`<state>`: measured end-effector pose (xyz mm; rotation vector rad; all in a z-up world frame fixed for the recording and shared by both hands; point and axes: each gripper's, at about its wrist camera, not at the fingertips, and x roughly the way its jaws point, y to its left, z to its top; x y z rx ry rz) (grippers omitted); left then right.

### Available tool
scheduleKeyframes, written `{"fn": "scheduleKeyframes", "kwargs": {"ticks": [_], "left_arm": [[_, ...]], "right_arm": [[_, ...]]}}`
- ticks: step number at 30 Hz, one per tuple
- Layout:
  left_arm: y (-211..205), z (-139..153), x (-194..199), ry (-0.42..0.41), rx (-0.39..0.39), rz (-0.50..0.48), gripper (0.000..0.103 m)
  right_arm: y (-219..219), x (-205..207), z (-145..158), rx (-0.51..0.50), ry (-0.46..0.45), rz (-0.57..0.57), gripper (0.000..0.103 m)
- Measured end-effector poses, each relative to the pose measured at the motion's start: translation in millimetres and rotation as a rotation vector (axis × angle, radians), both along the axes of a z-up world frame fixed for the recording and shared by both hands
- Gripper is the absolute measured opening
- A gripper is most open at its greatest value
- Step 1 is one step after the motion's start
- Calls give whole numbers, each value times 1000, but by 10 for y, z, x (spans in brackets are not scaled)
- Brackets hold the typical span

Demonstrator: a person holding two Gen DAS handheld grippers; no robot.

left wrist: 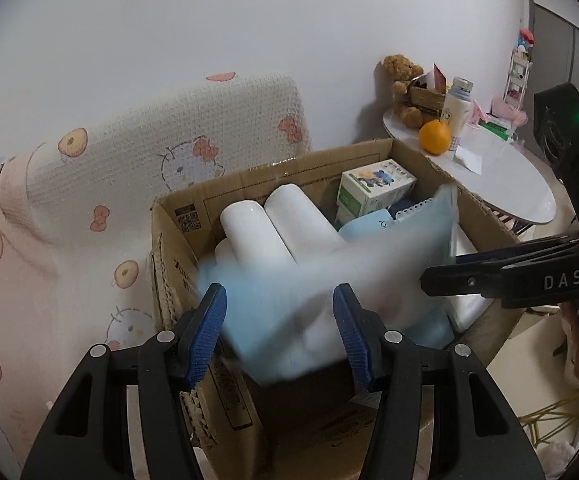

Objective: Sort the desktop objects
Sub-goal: 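Lower both packets into the box beside the white rolls and open both grippers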

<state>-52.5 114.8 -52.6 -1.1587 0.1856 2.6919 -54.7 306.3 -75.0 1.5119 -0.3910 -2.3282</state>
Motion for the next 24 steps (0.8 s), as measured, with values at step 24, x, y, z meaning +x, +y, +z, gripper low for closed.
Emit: {"fn": "scheduleKeyframes", "kwargs": {"ticks": [24], "left_arm": [[-99, -188, -455, -318, 278, -109, 41]], "right_arm": [[-544, -202, 92, 184, 103, 502, 48]]}}
